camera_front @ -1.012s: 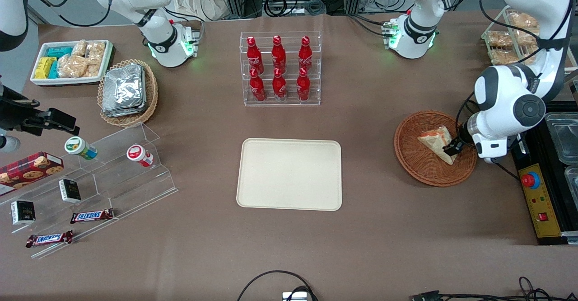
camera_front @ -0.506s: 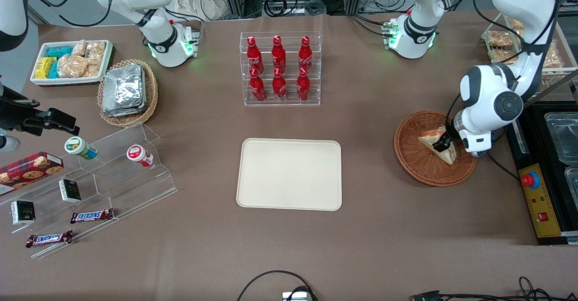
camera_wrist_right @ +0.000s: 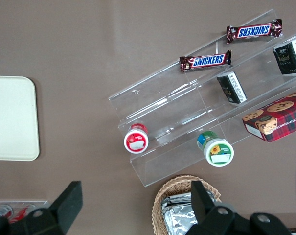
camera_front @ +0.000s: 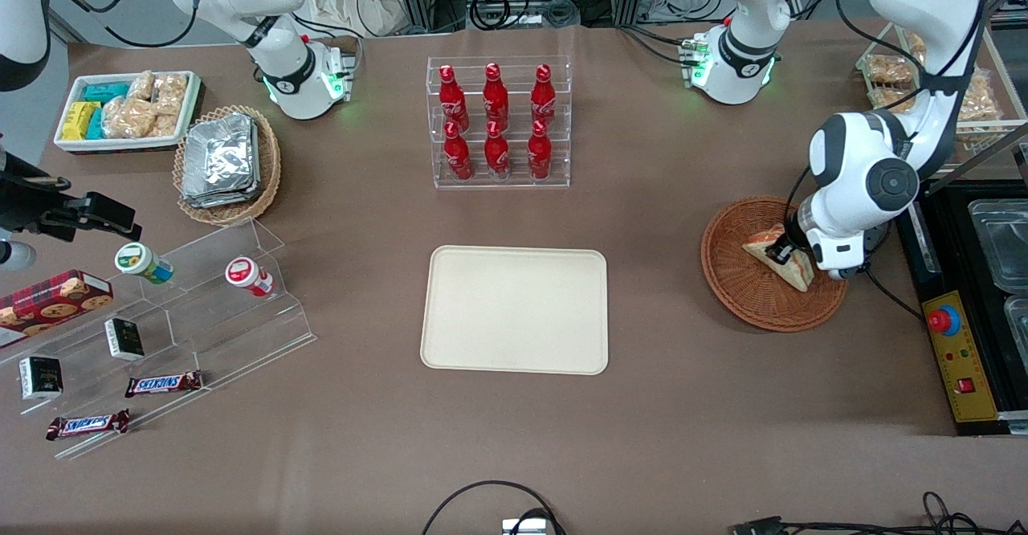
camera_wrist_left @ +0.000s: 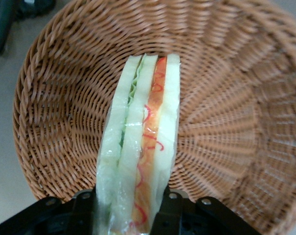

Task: Place sandwich from basket to tray
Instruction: 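Carry the held sandwich from the basket over the cream tray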

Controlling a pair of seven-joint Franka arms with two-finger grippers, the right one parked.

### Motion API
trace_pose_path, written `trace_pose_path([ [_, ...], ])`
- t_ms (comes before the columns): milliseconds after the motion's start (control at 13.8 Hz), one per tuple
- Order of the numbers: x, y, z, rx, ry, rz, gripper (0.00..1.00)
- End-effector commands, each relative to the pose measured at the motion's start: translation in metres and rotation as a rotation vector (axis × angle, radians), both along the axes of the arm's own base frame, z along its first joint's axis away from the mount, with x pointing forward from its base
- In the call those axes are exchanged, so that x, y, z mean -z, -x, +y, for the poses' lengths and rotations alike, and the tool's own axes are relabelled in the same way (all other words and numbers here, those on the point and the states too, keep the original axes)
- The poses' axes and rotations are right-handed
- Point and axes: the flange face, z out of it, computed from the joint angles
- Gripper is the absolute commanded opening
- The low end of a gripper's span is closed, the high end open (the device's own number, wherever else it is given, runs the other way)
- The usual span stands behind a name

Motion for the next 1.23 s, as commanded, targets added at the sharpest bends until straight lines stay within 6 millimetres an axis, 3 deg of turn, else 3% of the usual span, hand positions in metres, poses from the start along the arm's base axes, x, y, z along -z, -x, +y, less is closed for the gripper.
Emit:
trace_pose_path([
  [0, -0.055, -0.005, -0.018, 0.101, -0.016, -0.042, 0.00],
  [217, -0.124, -0.038, -0.079, 0.230, -0.016, 0.024, 0.00],
  [361, -0.176, -0.066, -0.146, 0.333, 0.016, 0.035, 0.00],
  [434, -0.193, -0.077, -0.176, 0.378, 0.045, 0.048, 0.00],
  [578, -0.204, -0.091, -0.235, 0.465, 0.102, 0.072, 0.00],
  [651, -0.200, -0.092, -0.261, 0.509, 0.118, 0.068, 0.00],
  [795, -0.165, -0.089, -0.297, 0.596, 0.104, 0.087, 0.00],
  [940, -0.127, -0.061, -0.354, 0.733, 0.029, 0.070, 0.00],
  [1157, -0.068, -0.045, -0.396, 0.795, 0.088, 0.032, 0.00],
])
